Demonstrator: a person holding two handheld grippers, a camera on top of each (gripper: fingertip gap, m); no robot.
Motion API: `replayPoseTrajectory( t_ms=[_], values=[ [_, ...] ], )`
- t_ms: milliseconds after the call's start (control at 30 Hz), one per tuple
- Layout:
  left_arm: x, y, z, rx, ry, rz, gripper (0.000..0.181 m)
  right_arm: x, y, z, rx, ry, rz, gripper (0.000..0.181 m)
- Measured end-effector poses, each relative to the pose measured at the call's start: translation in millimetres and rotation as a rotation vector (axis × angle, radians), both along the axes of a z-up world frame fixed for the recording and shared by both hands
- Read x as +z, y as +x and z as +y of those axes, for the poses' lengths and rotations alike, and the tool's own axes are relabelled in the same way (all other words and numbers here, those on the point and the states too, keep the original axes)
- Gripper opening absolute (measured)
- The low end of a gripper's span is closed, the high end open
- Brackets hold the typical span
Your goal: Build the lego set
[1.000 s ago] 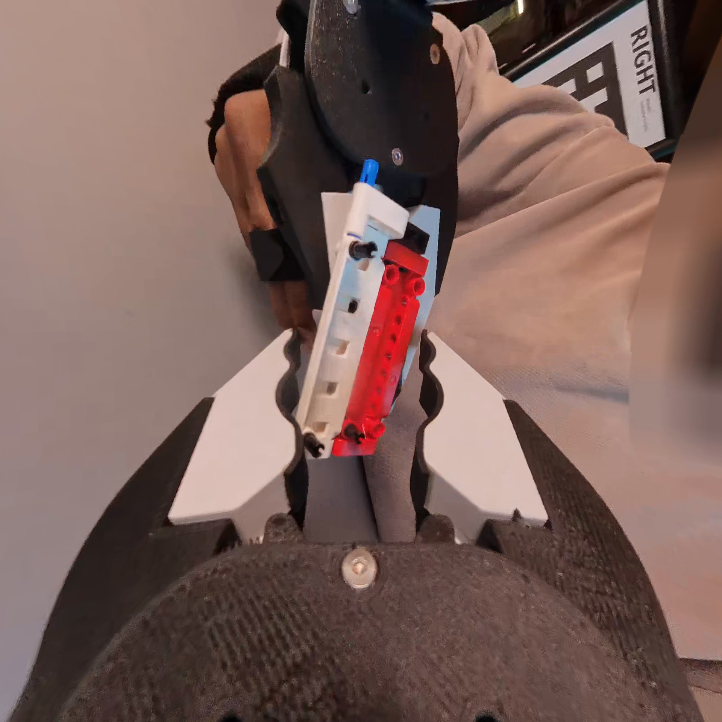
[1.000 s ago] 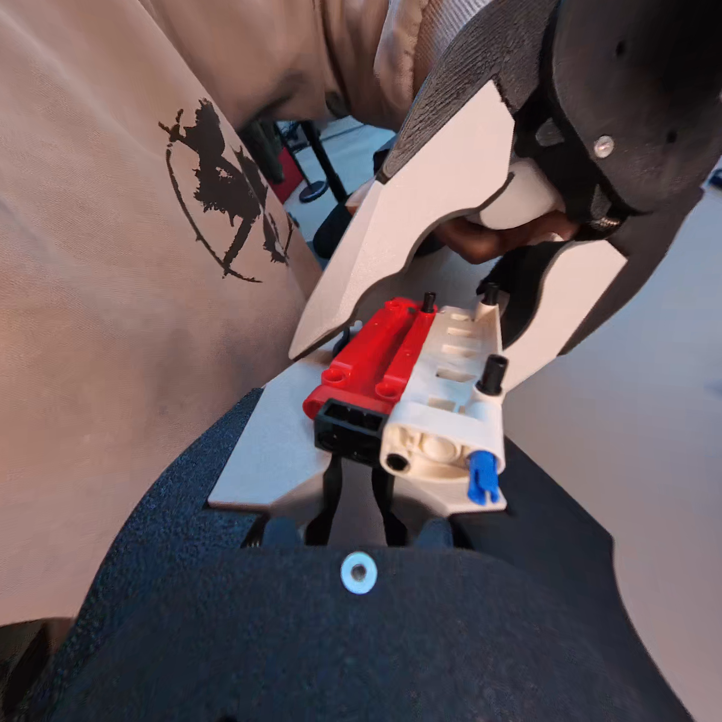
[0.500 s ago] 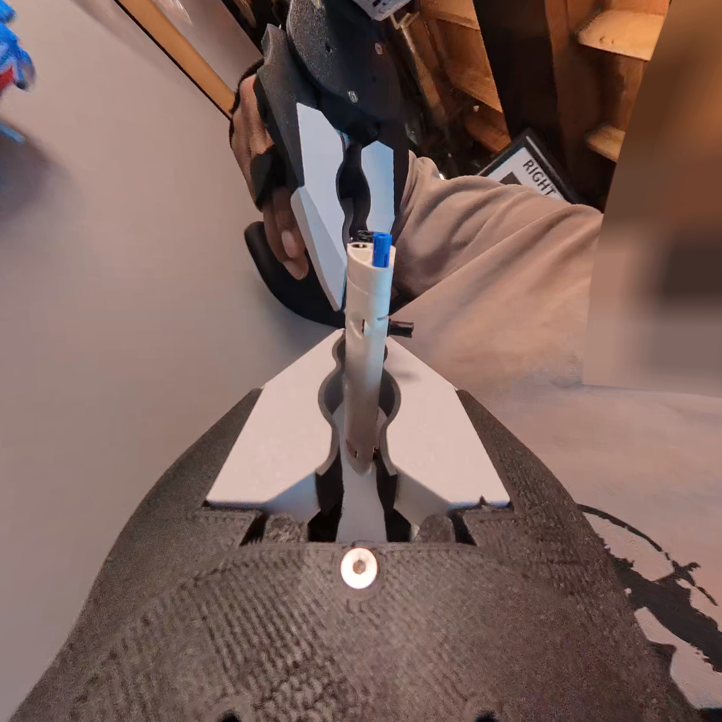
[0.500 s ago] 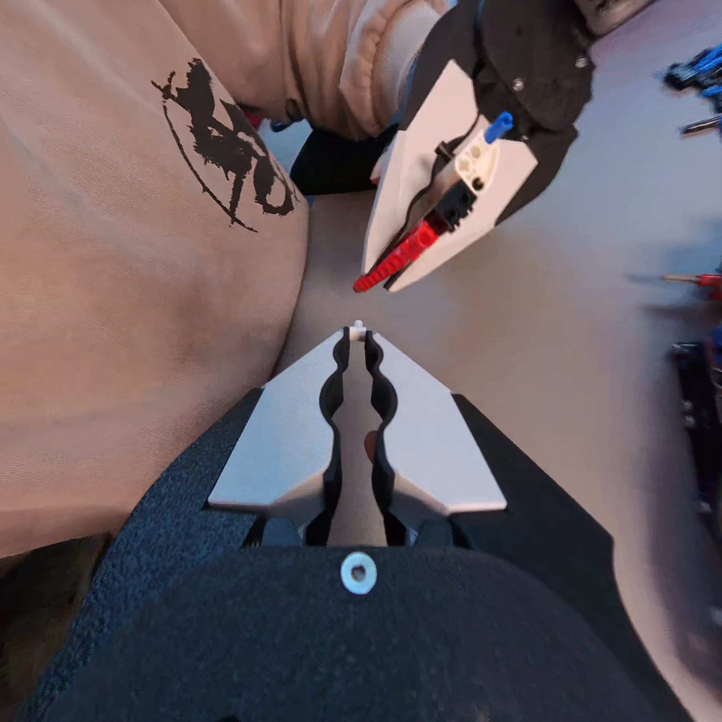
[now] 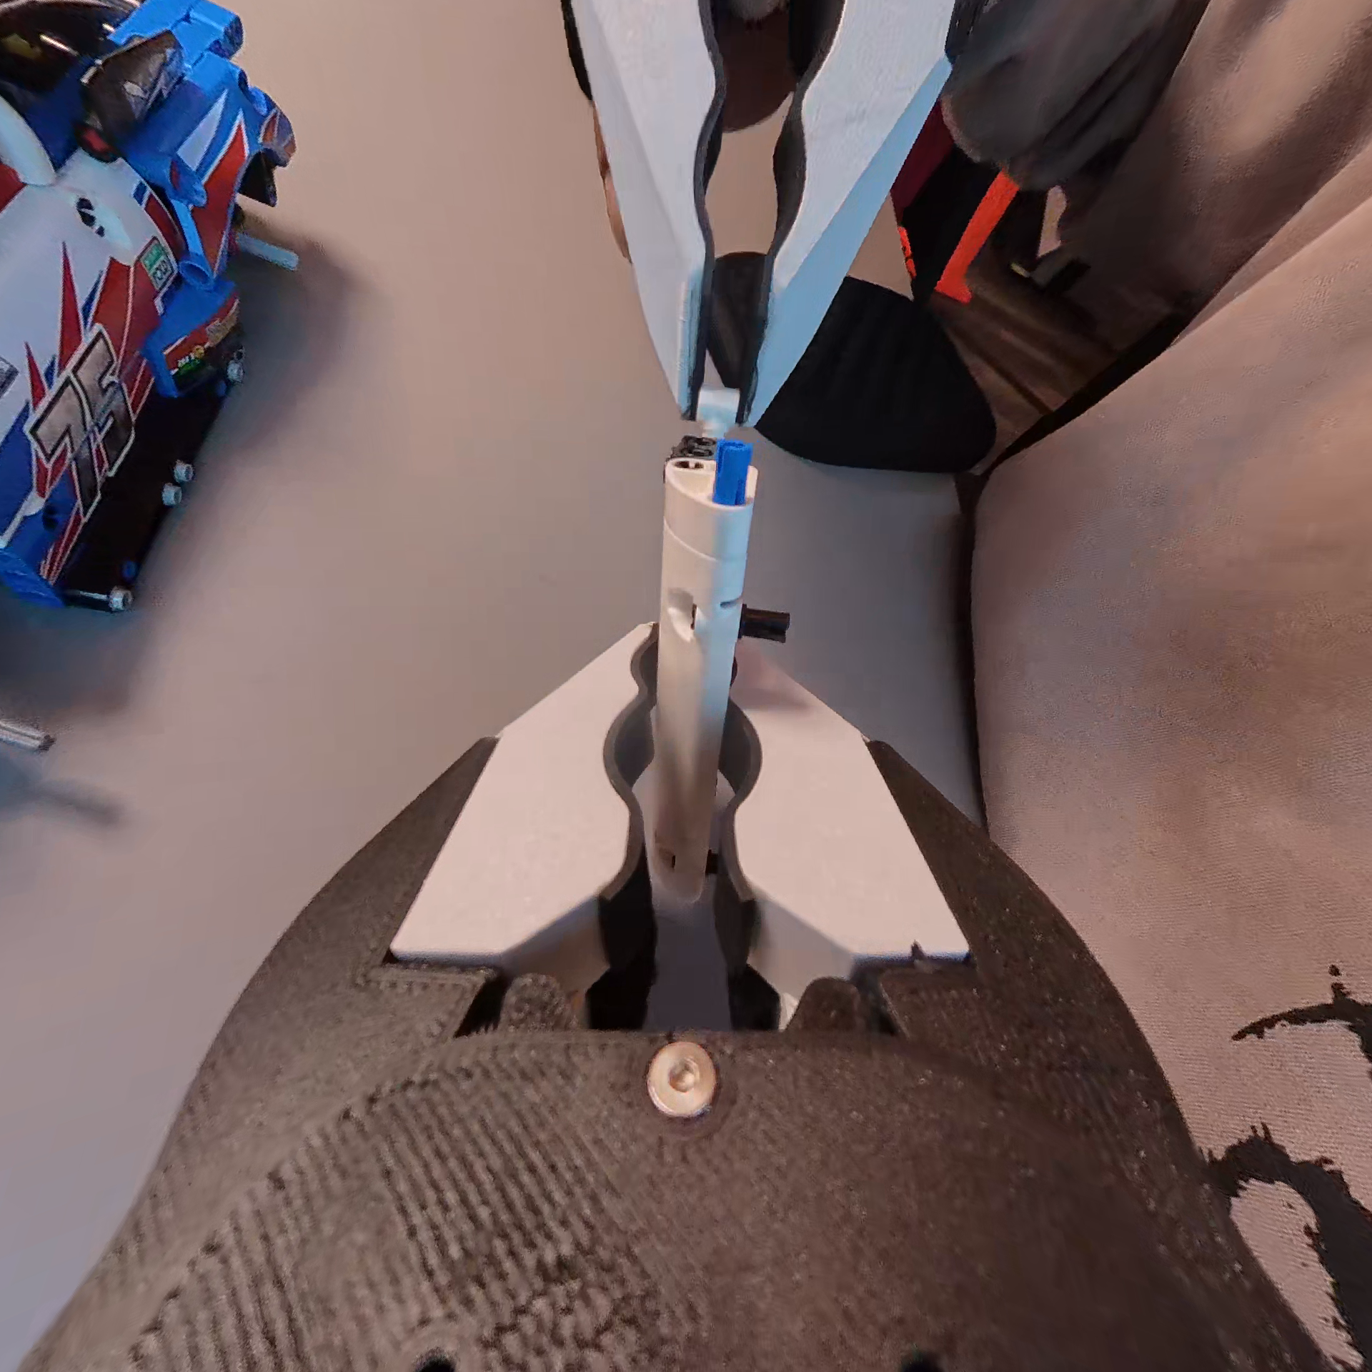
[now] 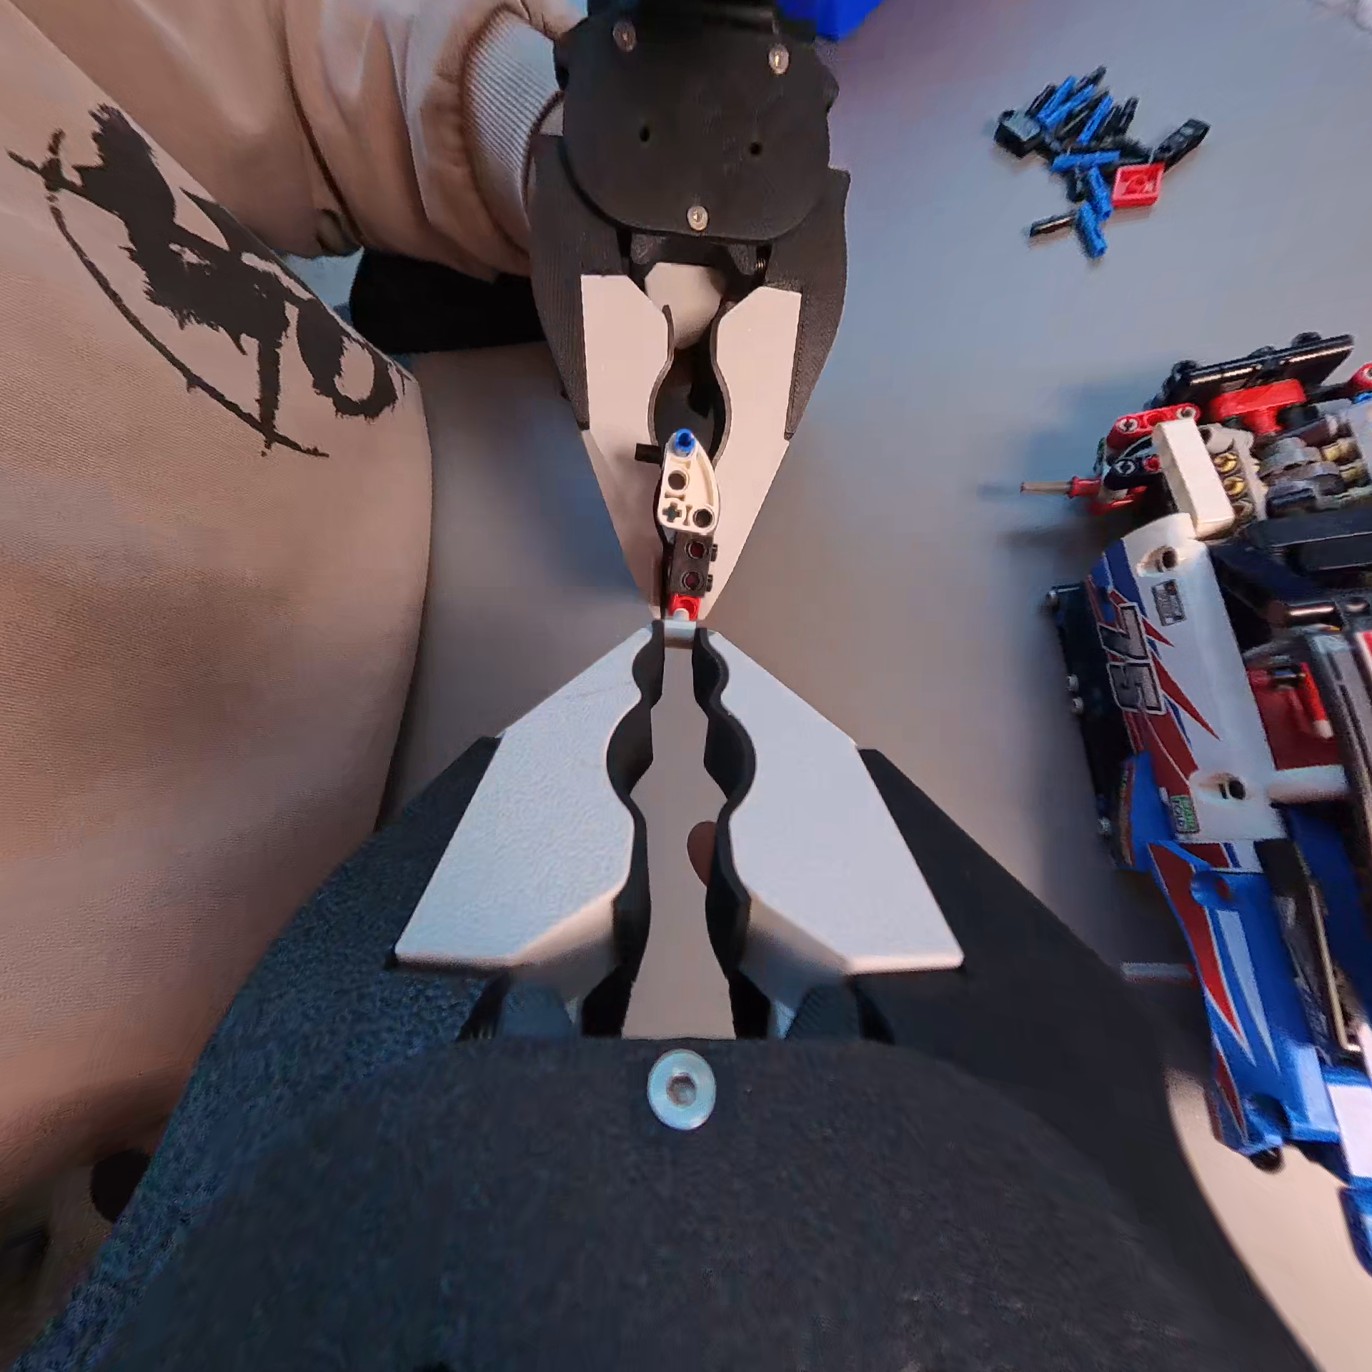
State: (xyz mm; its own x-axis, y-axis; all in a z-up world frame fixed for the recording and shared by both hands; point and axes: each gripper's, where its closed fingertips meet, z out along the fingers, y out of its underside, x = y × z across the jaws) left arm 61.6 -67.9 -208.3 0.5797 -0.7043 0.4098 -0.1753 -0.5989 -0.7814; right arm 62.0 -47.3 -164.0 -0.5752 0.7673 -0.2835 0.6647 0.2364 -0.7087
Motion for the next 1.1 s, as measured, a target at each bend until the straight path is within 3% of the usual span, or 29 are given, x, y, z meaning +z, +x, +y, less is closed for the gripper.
replayPoseTrajectory(
  t_ms=[367, 1000, 1100],
  values=[
    [-3.8, 0.8, -0.6, 0.020, 0.036, 0.061, 0.008, -3.6, -0.1, -4.2, 0.074, 0.100, -0.127, 0.004],
    [-6.7, 1.4, 6.4, 0.049, 0.072, 0.176, 0.005, -9.1, 3.5, 0.3, 0.043, 0.240, -0.229, 0.003],
    [-5.9, 0.9, 4.7, 0.051, 0.066, 0.137, 0.004, -9.1, 3.1, -1.6, 0.018, 0.218, -0.231, 0.003]
  ],
)
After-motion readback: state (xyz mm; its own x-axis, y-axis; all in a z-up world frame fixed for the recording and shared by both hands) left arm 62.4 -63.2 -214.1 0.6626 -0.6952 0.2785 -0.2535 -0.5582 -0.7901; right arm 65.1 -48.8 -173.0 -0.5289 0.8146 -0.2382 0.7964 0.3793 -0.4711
